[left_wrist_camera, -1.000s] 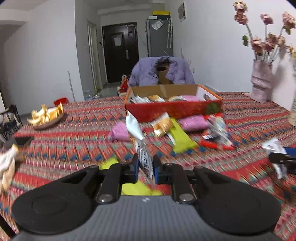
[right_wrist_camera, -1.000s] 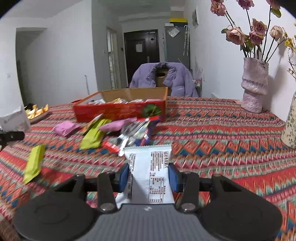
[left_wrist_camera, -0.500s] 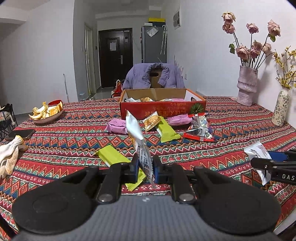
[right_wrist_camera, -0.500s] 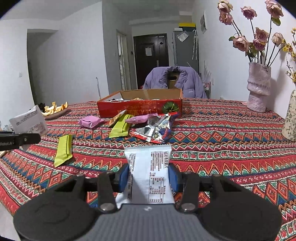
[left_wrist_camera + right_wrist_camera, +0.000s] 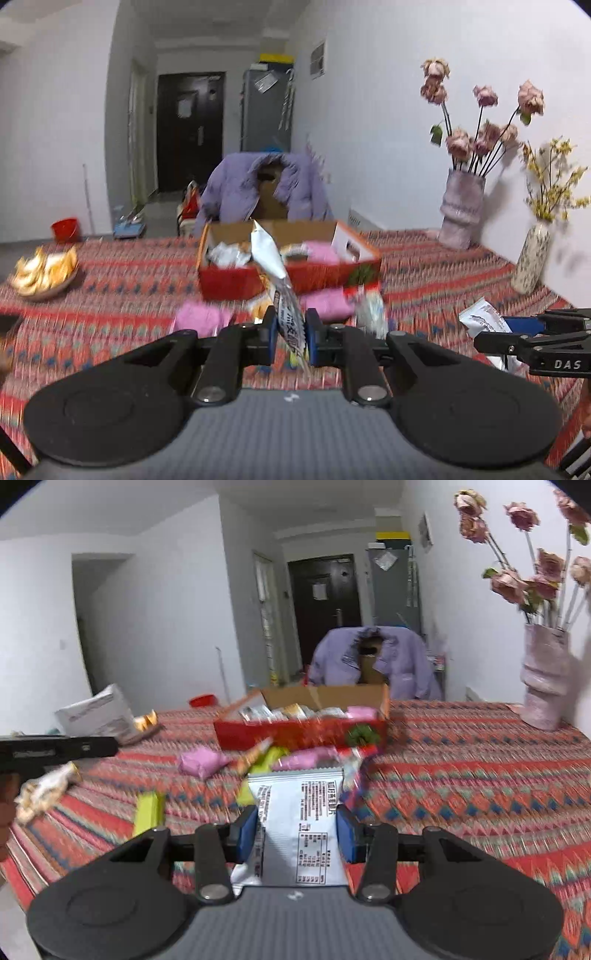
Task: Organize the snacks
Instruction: 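Lift both white packets and carry them over the cardboard box, then open both grippers to drop the white packets into the box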
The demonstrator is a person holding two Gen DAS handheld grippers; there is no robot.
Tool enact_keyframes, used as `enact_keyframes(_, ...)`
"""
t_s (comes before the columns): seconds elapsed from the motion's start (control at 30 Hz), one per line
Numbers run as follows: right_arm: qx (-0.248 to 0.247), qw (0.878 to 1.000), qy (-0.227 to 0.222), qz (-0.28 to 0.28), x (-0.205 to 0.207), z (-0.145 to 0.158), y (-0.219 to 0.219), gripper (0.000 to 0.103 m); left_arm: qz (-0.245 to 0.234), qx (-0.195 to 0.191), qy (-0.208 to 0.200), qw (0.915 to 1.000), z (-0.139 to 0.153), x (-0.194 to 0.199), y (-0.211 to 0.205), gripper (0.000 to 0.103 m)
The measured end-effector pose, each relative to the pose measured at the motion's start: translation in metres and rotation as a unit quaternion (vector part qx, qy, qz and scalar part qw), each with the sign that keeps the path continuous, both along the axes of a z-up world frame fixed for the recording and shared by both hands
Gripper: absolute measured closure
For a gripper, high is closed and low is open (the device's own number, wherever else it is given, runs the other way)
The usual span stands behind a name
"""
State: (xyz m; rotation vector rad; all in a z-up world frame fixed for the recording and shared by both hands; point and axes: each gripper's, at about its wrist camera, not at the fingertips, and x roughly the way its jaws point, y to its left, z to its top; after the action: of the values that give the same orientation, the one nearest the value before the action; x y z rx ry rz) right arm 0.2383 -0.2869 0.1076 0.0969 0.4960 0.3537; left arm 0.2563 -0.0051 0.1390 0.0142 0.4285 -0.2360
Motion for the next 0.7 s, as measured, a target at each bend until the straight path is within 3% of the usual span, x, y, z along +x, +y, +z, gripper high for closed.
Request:
enact_keyframes(0.2, 0.013, 1.000, -0.010, 0.024, 0.070, 0.041, -0.005, 0.059, -0.033, -0.022, -0.004, 0.9992, 0.029, 0.070, -0.010, 0.087)
enact_keyframes(0.37, 0.036, 0.999, 0.005, 0.020, 0.148, 0.057, -0.008, 0.059, -0.045, -0.048, 0.002, 0.9978, 0.040, 0.132, -0.021, 0.087)
enact_keyframes(0.53, 0.045, 0.998, 0.043, 0.004, 0.239, 0.046, -0.006, 0.059, -0.062, -0.088, 0.055, 0.9927, 0.028, 0.217, -0.034, 0.087)
enact_keyframes(0.7, 0.036, 0.995, 0.092, -0.028, 0.318, 0.012, 0.000, 0.059, -0.048, -0.081, 0.105, 0.9901, -0.012, 0.287, -0.053, 0.087)
